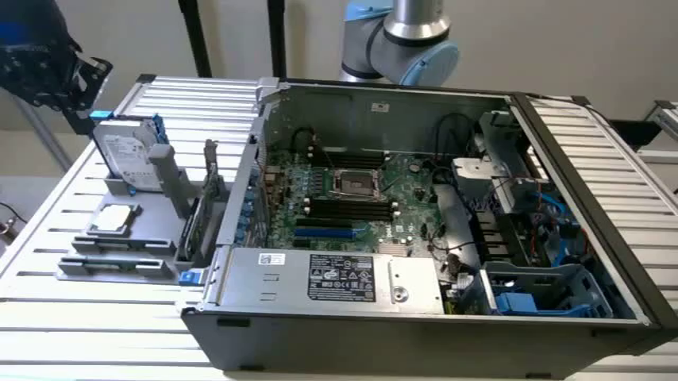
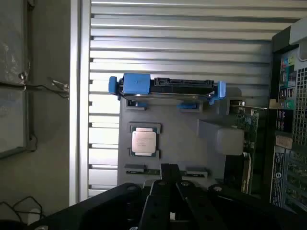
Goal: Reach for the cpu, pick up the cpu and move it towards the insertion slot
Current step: 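Pick up the cpu and move it towards the insertion slot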
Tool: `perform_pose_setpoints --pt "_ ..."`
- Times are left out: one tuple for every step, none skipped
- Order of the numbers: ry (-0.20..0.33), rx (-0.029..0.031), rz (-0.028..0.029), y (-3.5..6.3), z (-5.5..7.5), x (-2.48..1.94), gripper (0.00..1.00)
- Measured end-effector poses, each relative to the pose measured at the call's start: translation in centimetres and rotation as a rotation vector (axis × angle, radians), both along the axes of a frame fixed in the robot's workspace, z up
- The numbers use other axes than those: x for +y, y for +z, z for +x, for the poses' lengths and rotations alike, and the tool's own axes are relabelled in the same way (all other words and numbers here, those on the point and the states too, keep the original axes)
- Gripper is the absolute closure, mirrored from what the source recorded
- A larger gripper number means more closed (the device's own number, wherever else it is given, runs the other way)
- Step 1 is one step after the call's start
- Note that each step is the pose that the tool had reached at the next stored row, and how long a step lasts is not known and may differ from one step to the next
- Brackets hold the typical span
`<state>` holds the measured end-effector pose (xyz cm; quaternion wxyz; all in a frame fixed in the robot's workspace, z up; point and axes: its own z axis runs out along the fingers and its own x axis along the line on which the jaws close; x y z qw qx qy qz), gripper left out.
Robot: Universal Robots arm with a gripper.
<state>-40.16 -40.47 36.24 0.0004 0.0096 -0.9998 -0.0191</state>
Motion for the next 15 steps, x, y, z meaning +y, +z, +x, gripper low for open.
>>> perform_pose_setpoints --pt "0.000 0.0000 0.0000 0.00 0.0 0.00 0.89" --pt "0.000 0.0000 0.0001 0.00 0.0 0.00 0.89" --pt "0.000 0.0000 0.0000 0.00 0.0 0.00 0.89" --pt "0.000 0.0000 0.0000 0.00 0.0 0.00 0.89" --pt "0.000 0.0000 0.0000 0.00 0.0 0.00 0.89" --pt "0.000 0.0000 0.0001 0.00 0.0 0.00 0.89" --pt "0.000 -0.0001 0.0000 0.00 0.0 0.00 0.89" --pt "0.000 0.0000 0.0000 0.00 0.0 0.00 0.89" --pt "0.000 0.0000 0.0000 0.00 0.0 0.00 0.89" --pt "0.000 0.0000 0.0000 0.00 0.0 0.00 0.89" --pt "0.000 0.0000 0.0000 0.00 0.0 0.00 0.89" --pt "0.000 0.0001 -0.0001 0.01 -0.1 0.00 0.89" --pt "0.000 0.0000 0.0000 0.00 -0.3 0.01 0.89" --pt "0.000 -0.0006 0.0001 -0.03 -0.6 0.04 0.89" --pt "0.000 -0.0009 0.0000 -0.04 -1.0 0.11 0.89"
